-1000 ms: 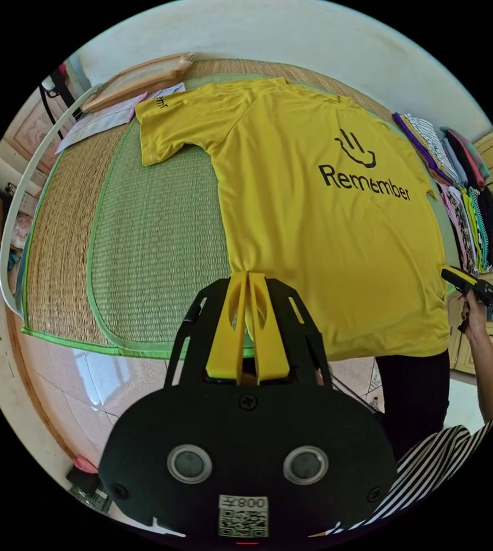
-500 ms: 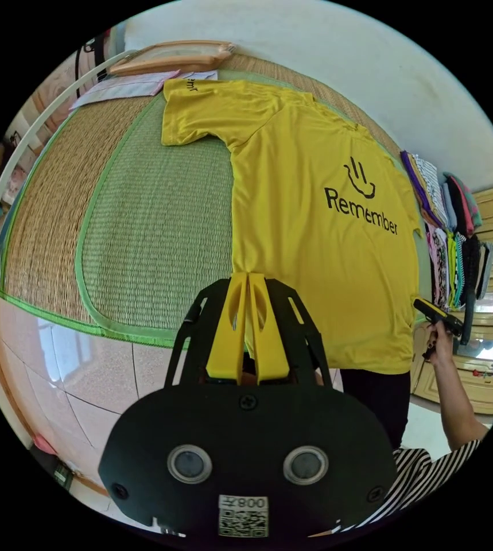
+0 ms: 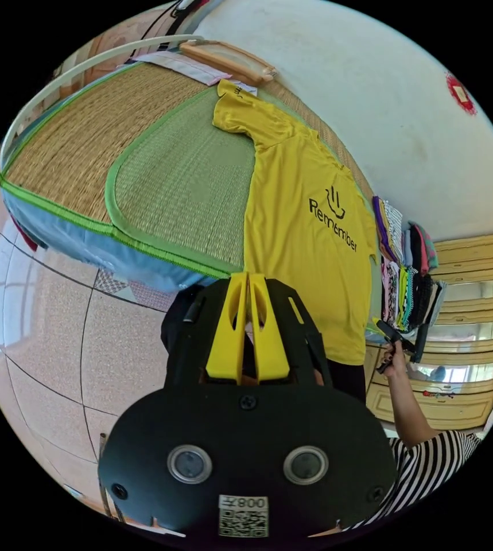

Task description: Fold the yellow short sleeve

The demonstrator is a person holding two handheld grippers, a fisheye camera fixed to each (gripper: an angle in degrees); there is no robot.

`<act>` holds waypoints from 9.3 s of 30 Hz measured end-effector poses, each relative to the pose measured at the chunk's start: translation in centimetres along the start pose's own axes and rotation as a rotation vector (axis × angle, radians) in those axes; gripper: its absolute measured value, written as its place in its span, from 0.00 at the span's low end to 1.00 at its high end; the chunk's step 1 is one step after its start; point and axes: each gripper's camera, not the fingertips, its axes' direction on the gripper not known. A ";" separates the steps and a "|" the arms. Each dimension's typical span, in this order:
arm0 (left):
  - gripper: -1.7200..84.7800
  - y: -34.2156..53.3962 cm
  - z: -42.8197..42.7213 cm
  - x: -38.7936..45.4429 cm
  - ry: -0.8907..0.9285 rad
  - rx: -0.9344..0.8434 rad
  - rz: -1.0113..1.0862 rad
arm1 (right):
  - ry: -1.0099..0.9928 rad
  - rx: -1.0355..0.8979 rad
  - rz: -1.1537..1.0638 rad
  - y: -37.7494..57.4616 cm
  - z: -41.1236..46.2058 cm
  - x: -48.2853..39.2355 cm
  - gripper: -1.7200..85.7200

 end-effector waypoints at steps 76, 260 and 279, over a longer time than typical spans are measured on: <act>0.04 2.0 -3.3 -4.1 0.129 -0.254 0.261 | -0.628 -0.098 0.155 17.2 22.9 27.9 0.03; 0.02 -51.2 20.6 71.2 0.112 -0.237 0.973 | -0.288 0.126 -0.272 -39.7 24.9 5.4 0.02; 0.02 -38.5 12.6 46.6 0.342 -0.231 0.725 | -0.770 0.261 0.012 -39.8 19.0 13.8 0.02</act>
